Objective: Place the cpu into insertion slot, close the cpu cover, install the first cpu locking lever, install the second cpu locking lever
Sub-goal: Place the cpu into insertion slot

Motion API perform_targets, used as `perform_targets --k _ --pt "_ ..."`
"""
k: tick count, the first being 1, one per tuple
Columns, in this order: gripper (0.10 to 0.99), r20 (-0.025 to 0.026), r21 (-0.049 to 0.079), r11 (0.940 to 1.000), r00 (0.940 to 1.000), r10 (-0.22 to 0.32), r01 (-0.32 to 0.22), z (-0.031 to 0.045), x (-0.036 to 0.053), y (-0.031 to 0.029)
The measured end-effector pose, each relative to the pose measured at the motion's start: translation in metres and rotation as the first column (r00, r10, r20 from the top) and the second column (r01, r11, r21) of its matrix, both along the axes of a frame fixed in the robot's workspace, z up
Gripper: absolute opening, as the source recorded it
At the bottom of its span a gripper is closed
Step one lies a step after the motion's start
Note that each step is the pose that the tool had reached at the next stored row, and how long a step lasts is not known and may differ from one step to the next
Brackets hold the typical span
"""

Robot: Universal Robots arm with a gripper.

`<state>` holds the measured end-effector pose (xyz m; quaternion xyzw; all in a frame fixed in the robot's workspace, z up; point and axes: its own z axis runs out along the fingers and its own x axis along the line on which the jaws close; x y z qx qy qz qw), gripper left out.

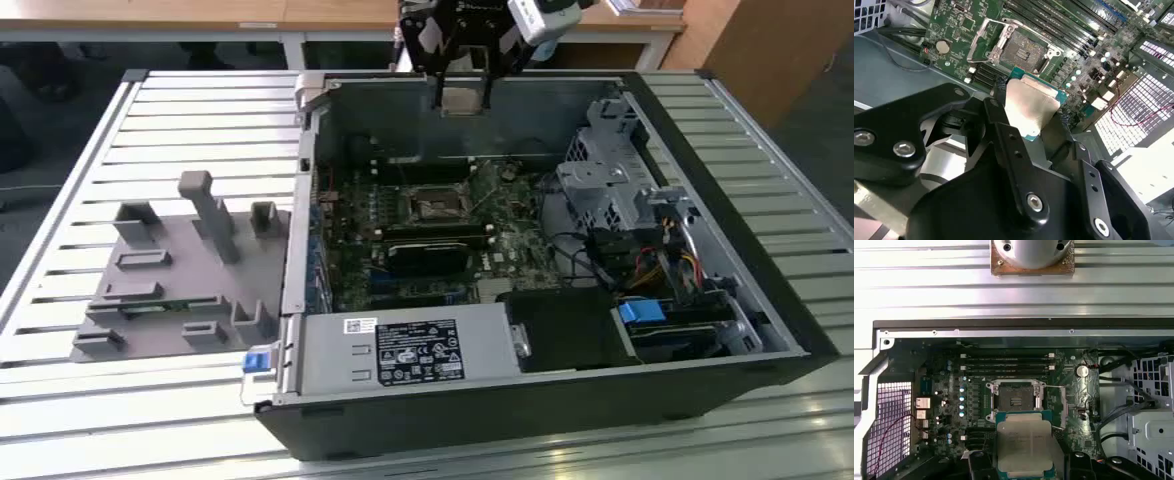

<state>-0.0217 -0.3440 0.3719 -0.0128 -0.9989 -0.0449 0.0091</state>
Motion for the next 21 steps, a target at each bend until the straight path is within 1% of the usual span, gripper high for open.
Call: perform_targets --k 8,10,12,14,16,18,21 --pt "0.529 0.0 0.0 1.0 1.0 -0.007 0.007 0.0 0.0 0.0" --pt "0.529 0.0 0.0 0.9996 0.9996 -0.028 0.028 0.0 0.0 0.0" --pt "0.529 0.0 -0.001 0.9981 0.9981 -0.062 0.062 -0.0001 0.0 0.0" --pt "0.529 0.0 -0.001 0.9952 0.9952 -0.098 0.098 -0.0001 0.0 0.0" --pt "0.529 0.0 -0.001 0.9911 0.9911 -0.133 0.133 -0.0003 0.0 0.0" --pt "0.529 0.0 -0.001 0.9855 0.9855 -0.169 0.169 -0.0004 0.0 0.0" --pt "0.529 0.0001 -0.001 0.9748 0.9748 -0.223 0.223 -0.0006 0.0 0.0"
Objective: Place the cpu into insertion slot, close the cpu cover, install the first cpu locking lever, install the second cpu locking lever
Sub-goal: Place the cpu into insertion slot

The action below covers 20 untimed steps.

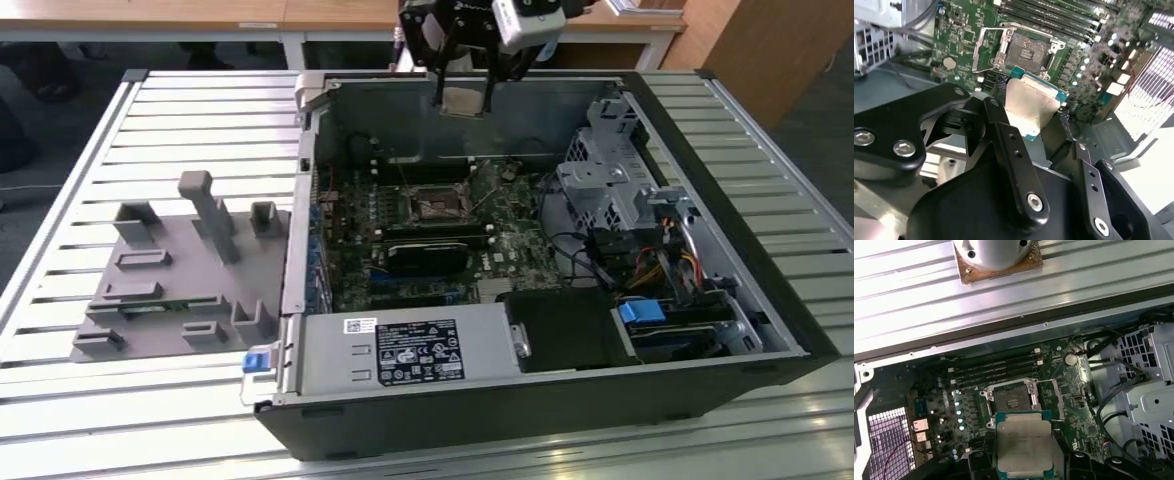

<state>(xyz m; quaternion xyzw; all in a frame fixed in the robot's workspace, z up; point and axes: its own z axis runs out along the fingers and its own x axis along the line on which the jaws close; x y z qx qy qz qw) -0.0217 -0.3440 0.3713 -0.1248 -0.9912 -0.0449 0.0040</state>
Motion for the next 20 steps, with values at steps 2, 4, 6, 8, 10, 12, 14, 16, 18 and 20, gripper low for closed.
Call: perform_targets --k 2,4,6,8,10,12,14,16,18,20 --pt "0.529 0.0 0.0 0.9993 0.9993 -0.036 0.036 -0.0002 0.0 0.0" --pt "0.529 0.0001 0.0 0.9974 0.9974 -0.072 0.072 -0.0007 0.0 0.0" --pt "0.529 0.0001 0.0 0.994 0.994 -0.109 0.109 -0.0011 0.0 0.0" --pt "0.529 0.0001 0.0 0.9895 0.9895 -0.145 0.145 -0.0015 0.0 0.0" --pt "0.529 0.0001 0.0 0.9839 0.9839 -0.179 0.179 -0.002 0.0 0.0" --pt "0.529 0.0001 -0.001 0.9772 0.9772 -0.212 0.212 -0.0025 0.0 0.0" --pt "0.529 0.0001 -0.001 0.9687 0.9687 -0.248 0.248 -0.003 0.0 0.0" --pt "0.529 0.0001 -0.001 0.9591 0.9591 -0.283 0.283 -0.0035 0.0 0.0" --pt "0.529 0.0001 -0.001 0.9484 0.9484 -0.317 0.317 -0.0039 0.0 0.0" --pt "0.529 0.0001 -0.001 0.9362 0.9362 -0.352 0.352 -0.0044 0.0 0.0"
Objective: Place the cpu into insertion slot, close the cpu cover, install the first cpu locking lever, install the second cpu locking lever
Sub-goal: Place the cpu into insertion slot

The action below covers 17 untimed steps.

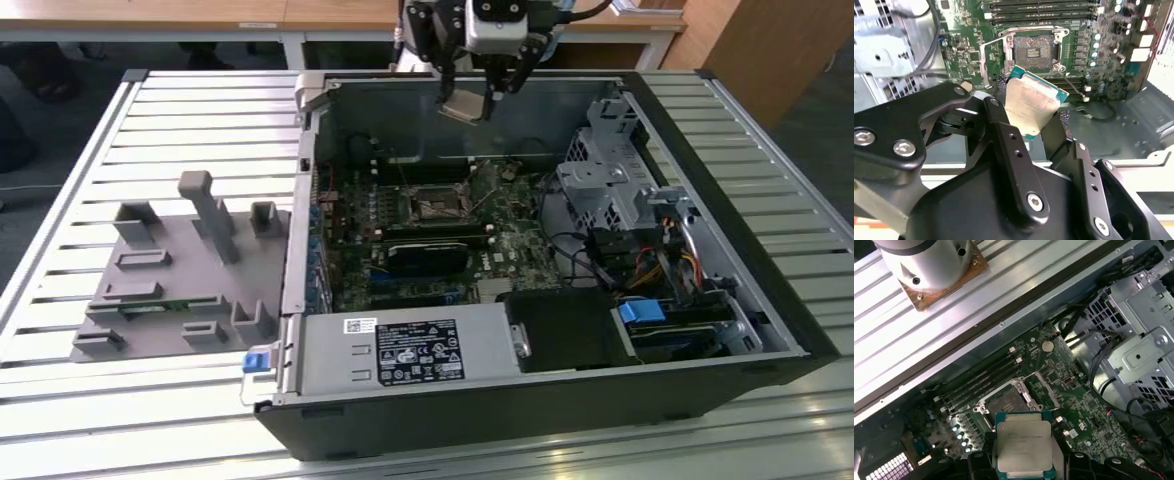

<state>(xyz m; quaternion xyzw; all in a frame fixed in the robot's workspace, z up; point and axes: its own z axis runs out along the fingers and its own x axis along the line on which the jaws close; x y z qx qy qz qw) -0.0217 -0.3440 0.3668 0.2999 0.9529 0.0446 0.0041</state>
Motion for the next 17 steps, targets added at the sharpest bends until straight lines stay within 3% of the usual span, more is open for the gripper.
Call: perform_targets --k 5,9,13,17 --pt "0.529 0.0001 0.0 0.9959 0.9959 -0.091 0.091 -0.0009 0.0 0.0" --pt "0.529 0.0 0.0 0.9865 0.9865 -0.164 0.164 -0.0017 0.0 0.0" --pt "0.529 0.0 0.0 0.9721 0.9721 -0.234 0.234 -0.0026 0.0 0.0" --pt "0.529 -0.0001 0.0 0.9526 0.9526 -0.304 0.304 -0.0036 0.0 0.0"
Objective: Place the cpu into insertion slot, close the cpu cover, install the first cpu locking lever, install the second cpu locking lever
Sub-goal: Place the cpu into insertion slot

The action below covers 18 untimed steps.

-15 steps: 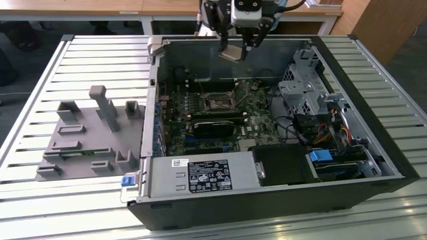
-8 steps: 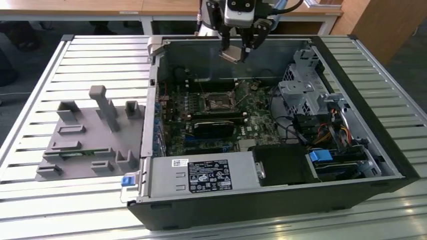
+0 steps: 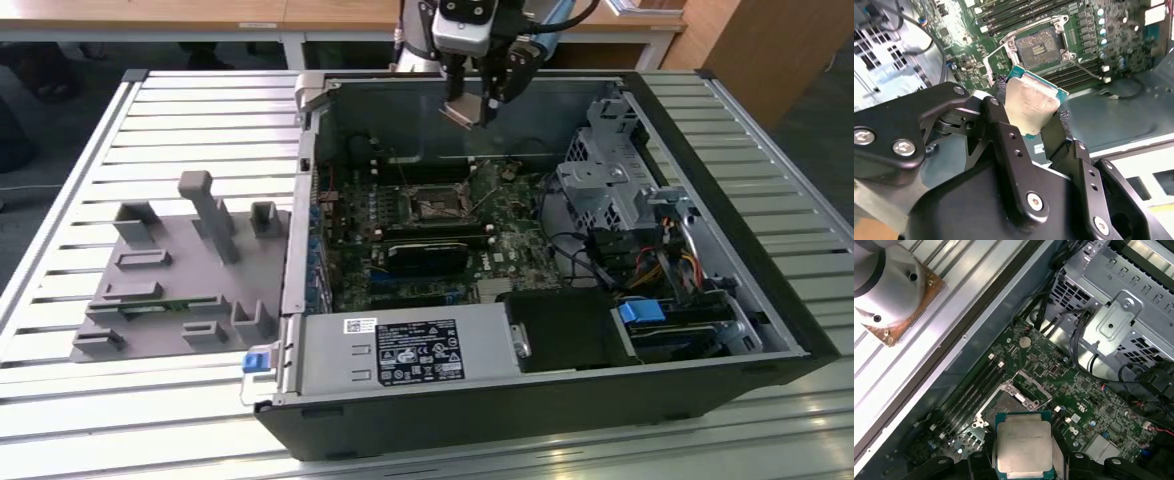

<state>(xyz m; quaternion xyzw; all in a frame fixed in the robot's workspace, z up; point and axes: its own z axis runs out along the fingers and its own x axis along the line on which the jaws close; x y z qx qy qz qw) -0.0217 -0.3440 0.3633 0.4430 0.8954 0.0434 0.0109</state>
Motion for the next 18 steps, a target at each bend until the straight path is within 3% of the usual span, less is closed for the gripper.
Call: perform_targets --k 4,9,14,18 --pt "0.529 0.0 0.0 0.9979 0.9979 -0.065 0.065 -0.001 0.0 0.0" --pt "0.529 0.0 0.0 0.9894 0.9894 -0.145 0.145 -0.0022 0.0 0.0" --pt "0.529 0.0 0.0 0.9743 0.9743 -0.225 0.225 -0.0035 0.0 0.0" --pt "0.529 0.0 0.0 0.9573 0.9573 -0.289 0.289 -0.0045 0.0 0.0"
